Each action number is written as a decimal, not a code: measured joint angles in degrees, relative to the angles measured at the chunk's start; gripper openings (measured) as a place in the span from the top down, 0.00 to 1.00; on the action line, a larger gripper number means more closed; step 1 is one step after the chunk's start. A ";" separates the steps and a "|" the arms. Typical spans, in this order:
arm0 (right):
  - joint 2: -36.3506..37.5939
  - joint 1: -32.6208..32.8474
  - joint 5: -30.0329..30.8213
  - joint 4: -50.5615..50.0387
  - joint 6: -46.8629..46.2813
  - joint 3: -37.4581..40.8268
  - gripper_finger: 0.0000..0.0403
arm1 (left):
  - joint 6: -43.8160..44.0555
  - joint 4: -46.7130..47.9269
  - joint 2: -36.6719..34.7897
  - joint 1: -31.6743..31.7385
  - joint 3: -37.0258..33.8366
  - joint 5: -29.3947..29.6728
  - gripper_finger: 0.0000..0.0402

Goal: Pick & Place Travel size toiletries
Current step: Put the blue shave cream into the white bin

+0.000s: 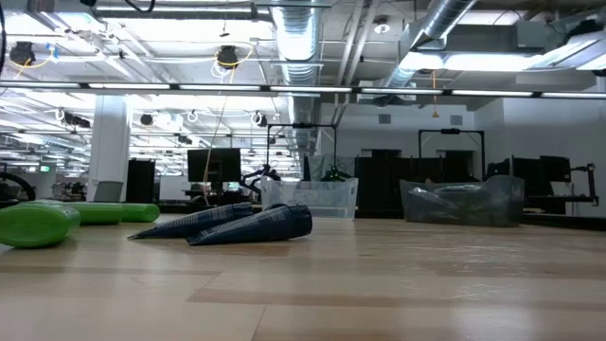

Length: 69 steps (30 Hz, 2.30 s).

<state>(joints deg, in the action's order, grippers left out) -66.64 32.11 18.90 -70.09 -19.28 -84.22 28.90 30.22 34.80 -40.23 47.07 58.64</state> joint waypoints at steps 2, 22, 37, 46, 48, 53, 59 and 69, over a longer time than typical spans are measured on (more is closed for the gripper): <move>6.10 -0.56 3.36 1.50 -0.72 0.63 0.79 | 0.16 1.31 0.29 3.17 0.00 -0.26 0.63; 48.44 -0.75 13.31 12.68 7.81 14.05 1.00 | 4.40 13.84 16.21 36.83 -0.04 -28.68 0.68; 64.48 -0.77 14.10 16.85 5.74 25.31 1.00 | -0.70 11.20 7.15 42.73 -0.07 -30.31 0.78; 62.98 -0.77 17.07 18.08 5.72 25.75 1.00 | -3.22 8.59 -24.50 42.88 -6.30 -20.81 0.99; 60.54 -0.72 19.44 18.91 6.20 26.15 1.00 | -1.91 8.45 -29.16 42.86 -10.21 -20.93 0.99; 50.30 0.39 27.01 21.64 9.46 26.24 1.00 | -1.65 8.07 -34.68 42.86 -16.86 -20.47 1.00; 37.47 -0.63 32.07 25.88 6.19 24.63 1.00 | -3.32 6.52 -32.26 42.84 -20.09 -19.59 1.00; 7.18 -16.16 23.18 27.19 -5.70 14.50 0.93 | -1.89 2.95 -32.04 42.84 -23.25 -16.97 1.00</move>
<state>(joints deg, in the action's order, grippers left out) -59.46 15.95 42.08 -42.90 -24.98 -69.72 27.01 33.17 2.76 2.61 23.82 41.68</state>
